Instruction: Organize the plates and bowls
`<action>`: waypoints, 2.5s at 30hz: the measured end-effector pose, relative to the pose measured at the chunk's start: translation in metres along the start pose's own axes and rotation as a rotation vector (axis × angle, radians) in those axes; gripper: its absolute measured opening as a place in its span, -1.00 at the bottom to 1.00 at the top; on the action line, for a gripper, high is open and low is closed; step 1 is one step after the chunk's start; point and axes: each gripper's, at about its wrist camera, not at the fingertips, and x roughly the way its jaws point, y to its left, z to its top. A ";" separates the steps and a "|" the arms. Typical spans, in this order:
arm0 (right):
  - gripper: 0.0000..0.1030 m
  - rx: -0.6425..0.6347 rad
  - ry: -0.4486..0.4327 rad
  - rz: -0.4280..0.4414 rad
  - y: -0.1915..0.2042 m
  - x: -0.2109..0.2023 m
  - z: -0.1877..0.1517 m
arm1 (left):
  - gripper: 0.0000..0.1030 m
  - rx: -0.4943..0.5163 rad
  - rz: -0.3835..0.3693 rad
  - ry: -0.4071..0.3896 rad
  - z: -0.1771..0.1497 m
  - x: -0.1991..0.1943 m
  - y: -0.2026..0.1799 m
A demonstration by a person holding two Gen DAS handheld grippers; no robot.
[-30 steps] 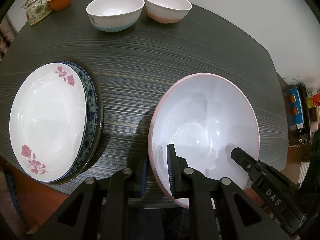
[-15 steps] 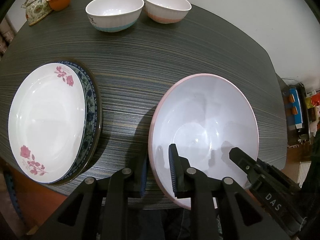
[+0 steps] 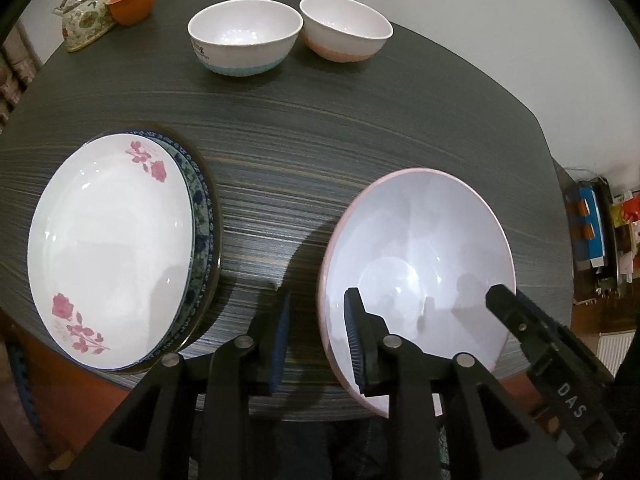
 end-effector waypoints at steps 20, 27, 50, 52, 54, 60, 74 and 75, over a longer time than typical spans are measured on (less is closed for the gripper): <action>-0.36 -0.087 -0.099 -0.037 0.018 -0.015 0.015 | -0.46 0.000 -0.006 -0.046 0.010 -0.018 0.008; -0.36 -0.133 -0.105 -0.032 0.035 -0.014 0.021 | -0.39 -0.012 0.005 -0.074 0.020 -0.026 0.019; -0.36 -0.194 0.018 0.152 0.113 0.028 0.076 | -0.24 -0.122 0.047 -0.168 0.077 -0.043 0.106; -0.36 -0.180 0.030 0.166 0.116 0.034 0.085 | -0.24 -0.141 0.050 -0.173 0.088 -0.043 0.117; -0.36 -0.166 0.047 0.157 0.120 0.043 0.098 | -0.24 -0.158 0.052 -0.174 0.103 -0.042 0.128; -0.36 -0.151 0.062 0.130 0.140 0.069 0.134 | -0.24 -0.179 0.022 -0.159 0.142 -0.032 0.144; -0.36 -0.062 0.155 0.127 0.165 0.141 0.176 | -0.24 -0.210 -0.069 -0.116 0.208 0.008 0.154; -0.36 -0.054 0.162 0.125 0.165 0.145 0.177 | -0.24 -0.208 -0.075 -0.108 0.212 0.013 0.153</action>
